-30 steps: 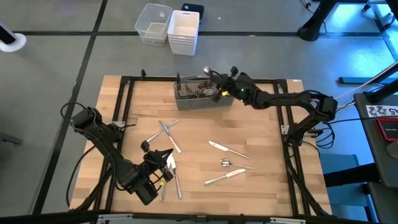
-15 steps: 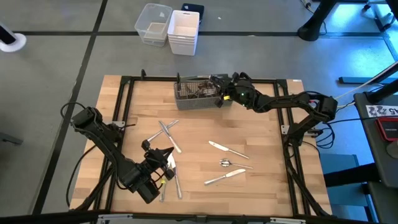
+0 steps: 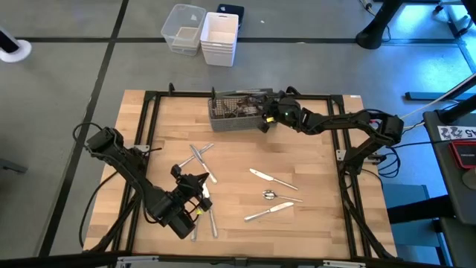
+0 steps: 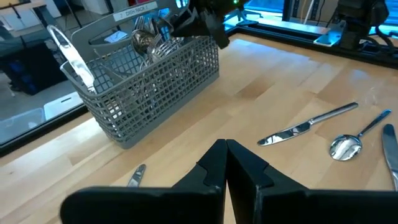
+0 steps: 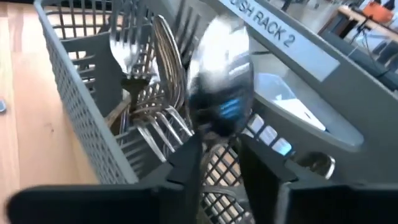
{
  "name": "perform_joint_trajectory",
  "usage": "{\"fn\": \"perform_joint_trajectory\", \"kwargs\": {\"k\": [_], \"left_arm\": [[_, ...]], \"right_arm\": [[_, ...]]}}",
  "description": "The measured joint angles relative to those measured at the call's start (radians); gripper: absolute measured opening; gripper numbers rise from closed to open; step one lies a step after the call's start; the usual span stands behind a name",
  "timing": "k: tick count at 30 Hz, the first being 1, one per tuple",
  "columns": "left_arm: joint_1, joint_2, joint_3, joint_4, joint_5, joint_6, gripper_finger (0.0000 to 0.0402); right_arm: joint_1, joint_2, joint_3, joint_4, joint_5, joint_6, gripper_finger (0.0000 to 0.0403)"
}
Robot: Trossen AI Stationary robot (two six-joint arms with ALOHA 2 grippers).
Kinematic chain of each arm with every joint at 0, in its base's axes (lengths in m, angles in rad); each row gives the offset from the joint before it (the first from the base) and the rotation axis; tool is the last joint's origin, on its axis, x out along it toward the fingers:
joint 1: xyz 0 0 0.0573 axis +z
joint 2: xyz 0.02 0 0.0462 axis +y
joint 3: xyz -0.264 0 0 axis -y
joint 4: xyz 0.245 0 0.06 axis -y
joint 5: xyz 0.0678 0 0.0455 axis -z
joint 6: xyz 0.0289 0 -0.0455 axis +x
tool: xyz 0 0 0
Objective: Sort silverware
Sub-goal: Put the silver spoon into the gray silverware organizer, then put the silver table knife into the gray silverware organizer
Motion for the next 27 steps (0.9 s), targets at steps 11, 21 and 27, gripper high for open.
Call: {"fn": "perform_joint_trajectory", "kwargs": {"k": [11,21,27], "left_arm": [[0.0,0.0,0.0,0.0,0.0,-0.001,0.0003],[0.0,0.0,0.0,0.004,0.001,-0.001,0.0003],[0.025,0.0,0.0,0.01,0.01,-0.005,0.0003]], "right_arm": [[0.001,-0.131,0.001,-0.075,0.041,0.019,0.0217],[0.114,-0.392,0.002,-0.318,-0.114,0.116,0.0211],[0.248,-0.45,0.002,-0.534,-0.31,0.33,0.0211]]}}
